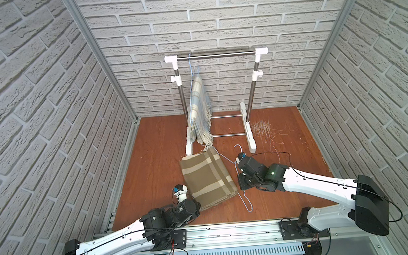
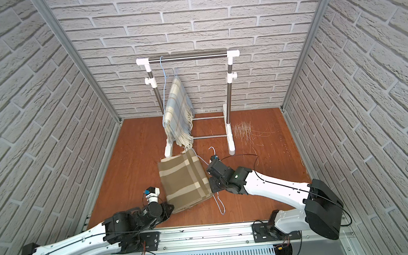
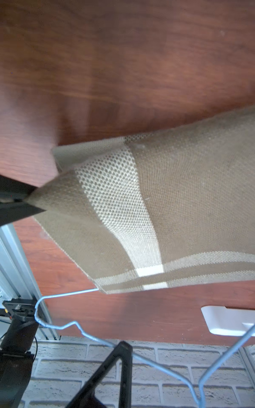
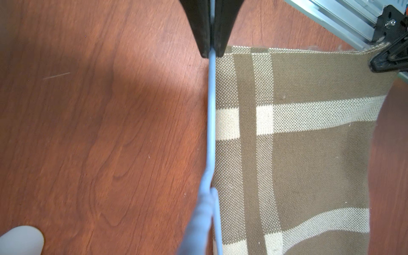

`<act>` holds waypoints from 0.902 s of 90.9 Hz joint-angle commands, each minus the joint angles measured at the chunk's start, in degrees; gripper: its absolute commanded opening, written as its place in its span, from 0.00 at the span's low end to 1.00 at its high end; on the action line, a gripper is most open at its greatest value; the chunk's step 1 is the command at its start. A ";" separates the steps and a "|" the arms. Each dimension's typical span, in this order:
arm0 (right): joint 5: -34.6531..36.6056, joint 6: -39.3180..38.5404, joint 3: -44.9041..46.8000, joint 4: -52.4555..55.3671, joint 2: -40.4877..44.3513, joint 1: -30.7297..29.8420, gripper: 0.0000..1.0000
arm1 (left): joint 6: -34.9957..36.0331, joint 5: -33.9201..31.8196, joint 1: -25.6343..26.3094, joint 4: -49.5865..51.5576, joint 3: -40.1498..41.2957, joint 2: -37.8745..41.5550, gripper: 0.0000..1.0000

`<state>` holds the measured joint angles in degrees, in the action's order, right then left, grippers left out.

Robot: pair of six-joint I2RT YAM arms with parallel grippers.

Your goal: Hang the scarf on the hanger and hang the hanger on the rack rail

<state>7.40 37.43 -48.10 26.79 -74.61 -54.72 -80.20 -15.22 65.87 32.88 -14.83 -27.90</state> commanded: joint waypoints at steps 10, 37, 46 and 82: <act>1.72 -1.37 -4.04 2.33 2.23 0.33 0.03 | 2.41 0.40 -2.69 -1.71 6.84 -2.99 0.00; 3.52 -2.25 -8.72 4.90 4.26 -0.99 0.03 | 4.65 -1.98 -3.44 -2.71 5.82 -4.86 0.00; 6.05 -2.39 -11.65 6.31 5.63 -1.58 0.03 | 4.63 -2.26 -3.75 -2.56 5.00 -4.59 0.00; 13.88 -4.81 -33.16 23.39 4.45 -10.52 0.03 | 12.02 -3.51 -4.93 -7.12 -4.08 -11.53 0.06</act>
<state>13.93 33.82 -76.05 45.58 -71.26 -62.02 -72.53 -16.86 61.52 26.96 -15.84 -37.19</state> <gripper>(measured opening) 0.092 0.076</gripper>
